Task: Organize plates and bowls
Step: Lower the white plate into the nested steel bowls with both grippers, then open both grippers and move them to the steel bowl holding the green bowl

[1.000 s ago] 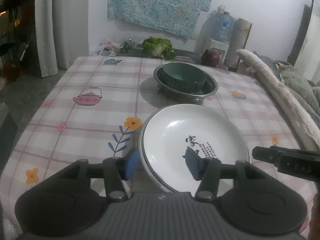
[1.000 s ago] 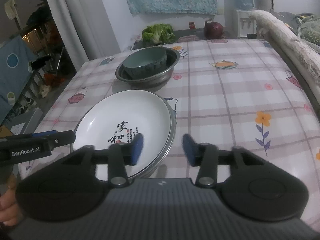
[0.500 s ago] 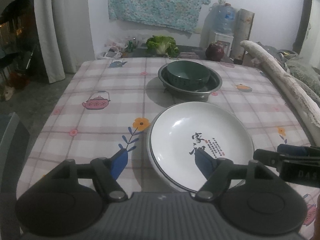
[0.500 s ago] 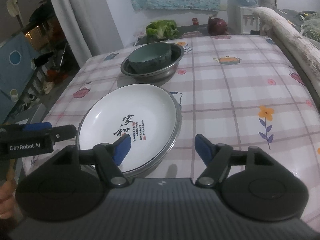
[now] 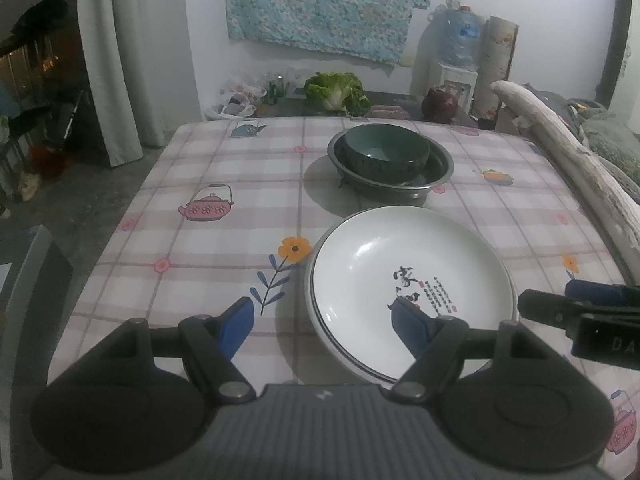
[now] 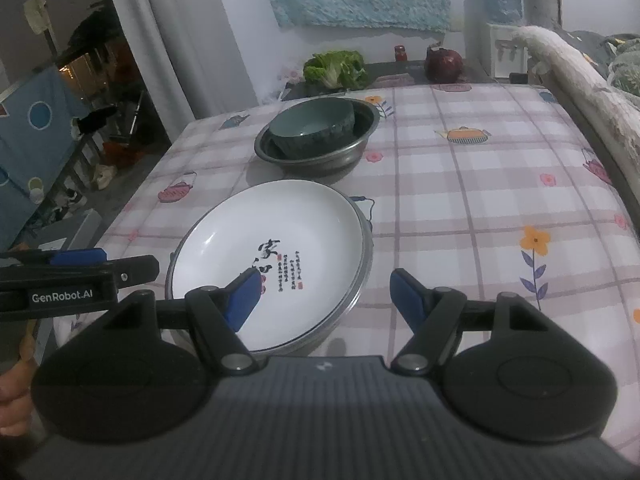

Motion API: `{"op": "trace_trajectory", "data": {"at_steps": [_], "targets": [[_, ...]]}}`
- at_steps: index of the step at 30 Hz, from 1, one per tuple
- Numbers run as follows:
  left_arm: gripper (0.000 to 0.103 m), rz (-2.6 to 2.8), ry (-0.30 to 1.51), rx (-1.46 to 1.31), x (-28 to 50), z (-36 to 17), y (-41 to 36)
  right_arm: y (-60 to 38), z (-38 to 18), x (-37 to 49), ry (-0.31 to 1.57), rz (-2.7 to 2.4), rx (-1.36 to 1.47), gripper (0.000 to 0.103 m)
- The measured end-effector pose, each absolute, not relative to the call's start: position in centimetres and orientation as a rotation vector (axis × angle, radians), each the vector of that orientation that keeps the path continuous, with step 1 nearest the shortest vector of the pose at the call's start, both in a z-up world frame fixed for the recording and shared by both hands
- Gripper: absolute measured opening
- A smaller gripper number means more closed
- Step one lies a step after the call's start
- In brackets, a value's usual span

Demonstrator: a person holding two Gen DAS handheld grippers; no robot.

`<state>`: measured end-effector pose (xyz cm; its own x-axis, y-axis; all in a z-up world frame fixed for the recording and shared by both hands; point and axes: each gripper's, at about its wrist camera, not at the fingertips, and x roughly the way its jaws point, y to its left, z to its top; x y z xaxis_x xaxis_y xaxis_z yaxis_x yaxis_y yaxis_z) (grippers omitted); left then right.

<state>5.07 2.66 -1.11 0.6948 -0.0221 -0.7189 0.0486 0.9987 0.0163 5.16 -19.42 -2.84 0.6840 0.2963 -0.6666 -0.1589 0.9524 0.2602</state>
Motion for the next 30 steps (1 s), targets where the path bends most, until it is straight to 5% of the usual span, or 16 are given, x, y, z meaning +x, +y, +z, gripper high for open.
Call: {"op": "trace_trajectory", "data": {"at_steps": [30], "targets": [[0.078,-0.118,0.796,-0.049,19.3,-0.7,4.9,-21.5,-1.0,15.7,0.729,0.221,0.162,0.07]]}}
